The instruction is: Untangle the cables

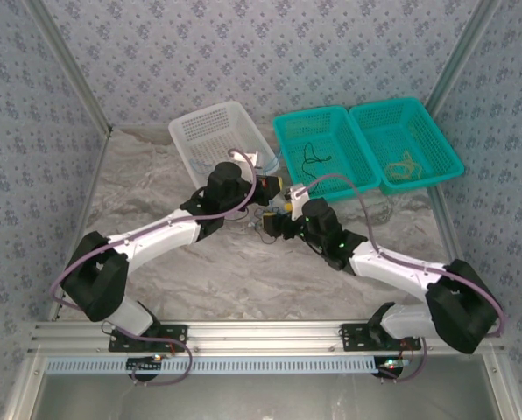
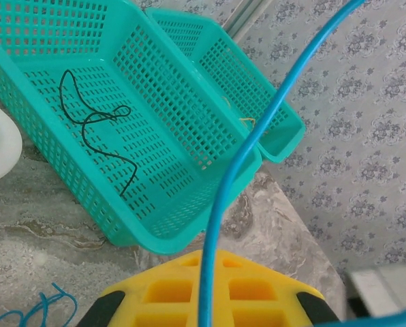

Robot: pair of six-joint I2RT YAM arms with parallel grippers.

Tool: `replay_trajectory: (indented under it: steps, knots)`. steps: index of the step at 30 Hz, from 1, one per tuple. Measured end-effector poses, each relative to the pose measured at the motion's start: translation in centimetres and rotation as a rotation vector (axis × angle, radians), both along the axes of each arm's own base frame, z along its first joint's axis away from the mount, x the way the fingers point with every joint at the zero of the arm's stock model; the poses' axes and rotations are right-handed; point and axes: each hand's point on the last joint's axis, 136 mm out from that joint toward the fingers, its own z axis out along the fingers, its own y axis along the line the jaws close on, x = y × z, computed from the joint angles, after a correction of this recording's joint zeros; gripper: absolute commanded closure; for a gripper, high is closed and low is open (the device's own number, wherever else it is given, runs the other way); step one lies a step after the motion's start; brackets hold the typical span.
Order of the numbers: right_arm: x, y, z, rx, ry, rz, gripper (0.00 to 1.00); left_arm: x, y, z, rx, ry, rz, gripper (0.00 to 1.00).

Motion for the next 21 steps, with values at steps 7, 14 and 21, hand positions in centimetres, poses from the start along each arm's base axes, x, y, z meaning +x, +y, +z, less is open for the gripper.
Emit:
replay_trajectory:
  steps: [7, 14, 21]
  knots:
    - [2.7, -0.6, -1.5, -0.031, -0.067, -0.131, 0.58, -0.3, -0.2, 0.1, -0.025, 0.030, -0.010, 0.99]
    - [4.4, -0.2, -2.4, -0.034, -0.104, -0.183, 0.73, 0.0, 0.0, 0.1, -0.038, 0.046, -0.007, 0.99]
    - [4.9, 0.1, -3.8, -0.059, -0.092, -0.198, 0.77, 0.4, 0.6, -0.2, -0.018, 0.047, 0.013, 1.00]
